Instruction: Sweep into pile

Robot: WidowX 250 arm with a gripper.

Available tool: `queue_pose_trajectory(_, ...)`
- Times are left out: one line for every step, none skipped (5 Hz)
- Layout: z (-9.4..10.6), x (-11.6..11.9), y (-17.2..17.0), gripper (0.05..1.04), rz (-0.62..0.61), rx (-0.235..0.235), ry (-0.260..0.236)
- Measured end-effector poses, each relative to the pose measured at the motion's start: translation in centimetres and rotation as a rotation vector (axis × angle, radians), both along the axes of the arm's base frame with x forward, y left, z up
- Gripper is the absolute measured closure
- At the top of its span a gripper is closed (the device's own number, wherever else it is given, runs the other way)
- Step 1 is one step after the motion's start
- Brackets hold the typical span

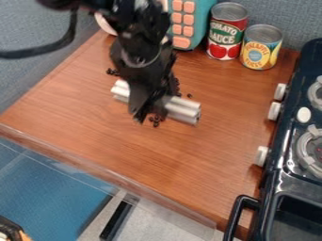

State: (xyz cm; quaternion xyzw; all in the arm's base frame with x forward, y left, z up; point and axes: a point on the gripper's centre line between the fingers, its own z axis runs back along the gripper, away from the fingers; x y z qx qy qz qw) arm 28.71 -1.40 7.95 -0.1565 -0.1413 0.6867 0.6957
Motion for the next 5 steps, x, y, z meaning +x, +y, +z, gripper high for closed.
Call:
queue_pose_trajectory(-1.3,-1.8,0.5,0.709,0.089,-0.030,0.052)
queue_pose_trajectory(-2.4,-2.7,1.9,0.709,0.187,-0.037,0.082)
queue_pose_trajectory(-4.9,-2.3,3.1,0.710,0.213,-0.020,0.114)
queue_pose_trajectory(-6.3,-0.9,3.6,0.710,0.210,0.003,0.121)
queue_pose_trajectory(-6.5,-0.1,3.6,0.709,0.194,0.029,0.118)
